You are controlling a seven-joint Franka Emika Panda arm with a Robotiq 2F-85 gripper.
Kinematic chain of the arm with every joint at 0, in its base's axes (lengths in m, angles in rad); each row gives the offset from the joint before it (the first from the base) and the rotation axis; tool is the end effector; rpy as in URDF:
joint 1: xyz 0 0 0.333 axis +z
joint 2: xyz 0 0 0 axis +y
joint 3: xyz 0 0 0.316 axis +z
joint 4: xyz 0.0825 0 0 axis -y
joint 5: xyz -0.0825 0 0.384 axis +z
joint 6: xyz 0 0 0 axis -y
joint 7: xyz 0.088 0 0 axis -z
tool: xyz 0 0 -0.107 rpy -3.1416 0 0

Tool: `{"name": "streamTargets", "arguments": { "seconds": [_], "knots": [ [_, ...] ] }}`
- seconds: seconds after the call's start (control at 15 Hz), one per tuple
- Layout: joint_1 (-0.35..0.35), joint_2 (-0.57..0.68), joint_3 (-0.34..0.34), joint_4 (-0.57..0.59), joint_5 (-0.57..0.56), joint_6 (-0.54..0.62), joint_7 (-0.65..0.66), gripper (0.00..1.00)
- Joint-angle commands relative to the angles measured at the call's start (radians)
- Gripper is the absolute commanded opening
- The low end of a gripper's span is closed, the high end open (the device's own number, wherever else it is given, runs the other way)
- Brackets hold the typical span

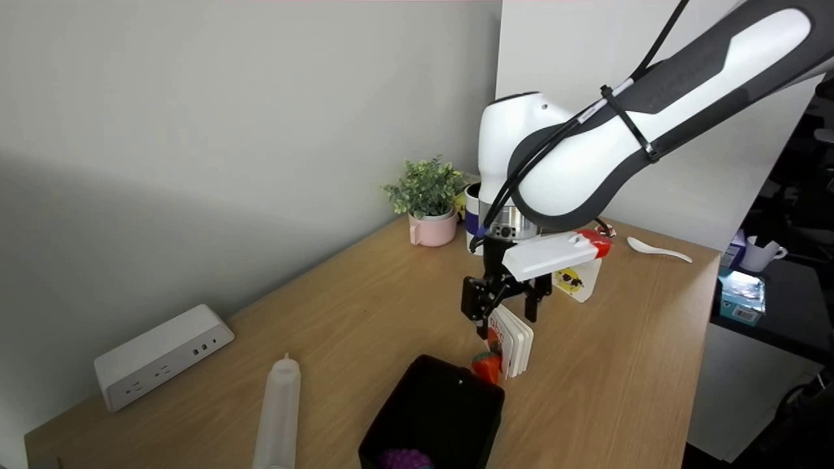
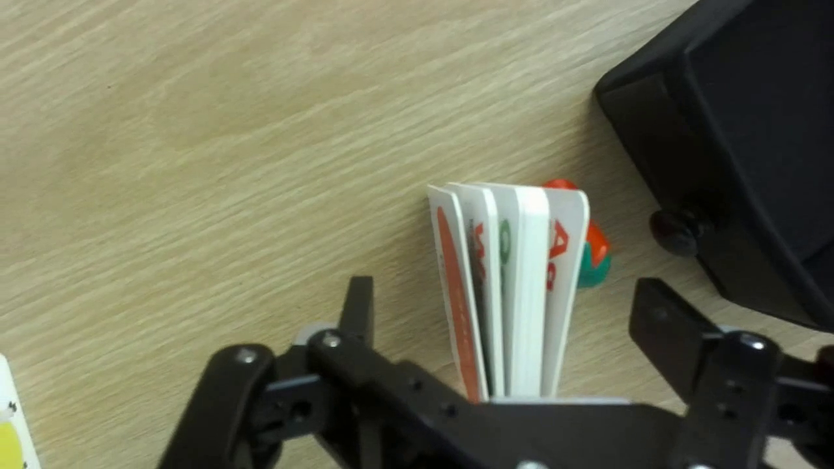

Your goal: Remove the things from the black box and put them on the table

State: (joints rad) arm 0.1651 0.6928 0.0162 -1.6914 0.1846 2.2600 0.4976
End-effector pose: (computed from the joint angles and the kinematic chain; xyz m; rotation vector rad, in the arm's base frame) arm 0.6519 0.1235 0.1844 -2.9603 0.6711 0.2519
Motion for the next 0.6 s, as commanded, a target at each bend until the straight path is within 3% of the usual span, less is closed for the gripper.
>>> {"name": "streamTargets", "arguments": {
  "seconds": [0.0,0.53],
  "knots": [
    [0.039,-0.067,-0.009,-0.049,-0.03,0.005,0.011,1.0],
    [0.146,-0.199,0.007,-0.087,-0.168,-0.038,0.034,1.0]
  ]
}}
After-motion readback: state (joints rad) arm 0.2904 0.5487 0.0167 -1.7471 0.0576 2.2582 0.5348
